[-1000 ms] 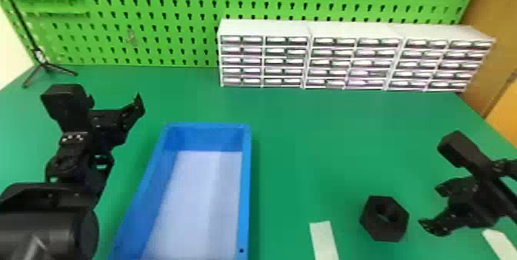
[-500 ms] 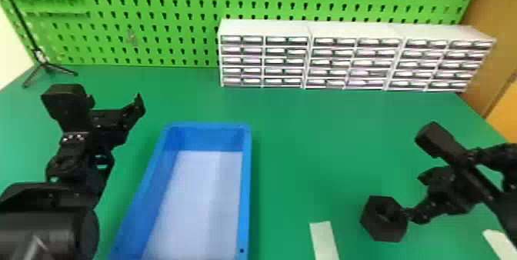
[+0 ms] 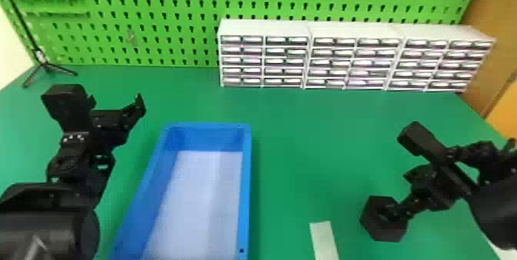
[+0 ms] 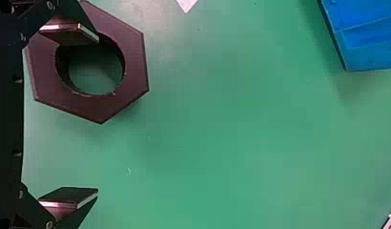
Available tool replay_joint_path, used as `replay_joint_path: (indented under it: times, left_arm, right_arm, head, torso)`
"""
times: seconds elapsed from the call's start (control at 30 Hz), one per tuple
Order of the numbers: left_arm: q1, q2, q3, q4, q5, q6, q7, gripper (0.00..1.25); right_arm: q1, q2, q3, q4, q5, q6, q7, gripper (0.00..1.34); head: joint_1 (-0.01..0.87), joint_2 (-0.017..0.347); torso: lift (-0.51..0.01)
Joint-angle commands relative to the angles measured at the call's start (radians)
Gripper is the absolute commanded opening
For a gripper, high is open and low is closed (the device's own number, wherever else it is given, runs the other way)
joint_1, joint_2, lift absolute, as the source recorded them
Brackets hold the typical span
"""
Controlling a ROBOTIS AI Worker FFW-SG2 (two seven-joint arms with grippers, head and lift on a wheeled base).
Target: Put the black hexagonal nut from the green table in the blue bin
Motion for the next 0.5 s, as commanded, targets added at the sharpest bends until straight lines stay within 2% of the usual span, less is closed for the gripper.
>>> replay_joint_path:
  times: [0.0, 0.47]
  left_arm:
    - [0.0, 0.0, 0.0, 0.0, 0.0, 0.0, 0.0, 1.0]
    - [-0.005, 0.0, 0.003, 0.0, 0.008, 0.0, 0.0, 1.0]
  right_arm:
    - [-0.008, 0.014, 0.003, 0.025, 0.009, -0.014, 0.0, 1.15]
    - [-0.027, 0.044, 0.007, 0.097, 0.026, -0.054, -0.002, 1.15]
  head:
    - [0.683, 0.028]
    - [0.683, 0.028]
  torso:
    - [-0.096]
    - [-0.096]
